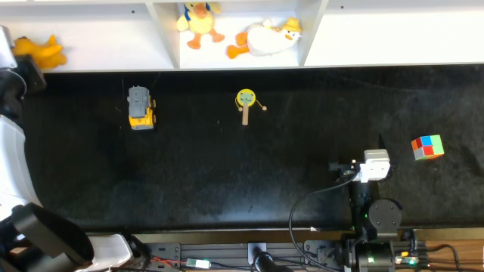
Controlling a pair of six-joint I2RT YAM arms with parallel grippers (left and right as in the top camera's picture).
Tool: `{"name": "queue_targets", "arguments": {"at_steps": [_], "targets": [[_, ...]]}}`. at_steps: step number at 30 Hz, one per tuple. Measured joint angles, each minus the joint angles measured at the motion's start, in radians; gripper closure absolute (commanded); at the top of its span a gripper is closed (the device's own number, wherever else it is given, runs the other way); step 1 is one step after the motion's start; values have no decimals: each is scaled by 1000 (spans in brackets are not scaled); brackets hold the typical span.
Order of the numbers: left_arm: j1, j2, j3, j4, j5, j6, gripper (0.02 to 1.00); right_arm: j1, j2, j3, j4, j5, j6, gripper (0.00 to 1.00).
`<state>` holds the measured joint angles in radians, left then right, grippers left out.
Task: Store Toys
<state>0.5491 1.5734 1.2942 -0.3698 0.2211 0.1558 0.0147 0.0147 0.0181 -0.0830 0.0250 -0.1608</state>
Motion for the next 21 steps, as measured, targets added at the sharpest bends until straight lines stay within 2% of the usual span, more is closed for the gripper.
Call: {"name": "queue_targets", "arguments": {"at_steps": [8,21], "targets": [[0,5,2,0,-38,0,974,0,0,0,1,0,0,5],[-5,57,18,27,-49,4,958,0,0,0,0,0,0,7]]}}
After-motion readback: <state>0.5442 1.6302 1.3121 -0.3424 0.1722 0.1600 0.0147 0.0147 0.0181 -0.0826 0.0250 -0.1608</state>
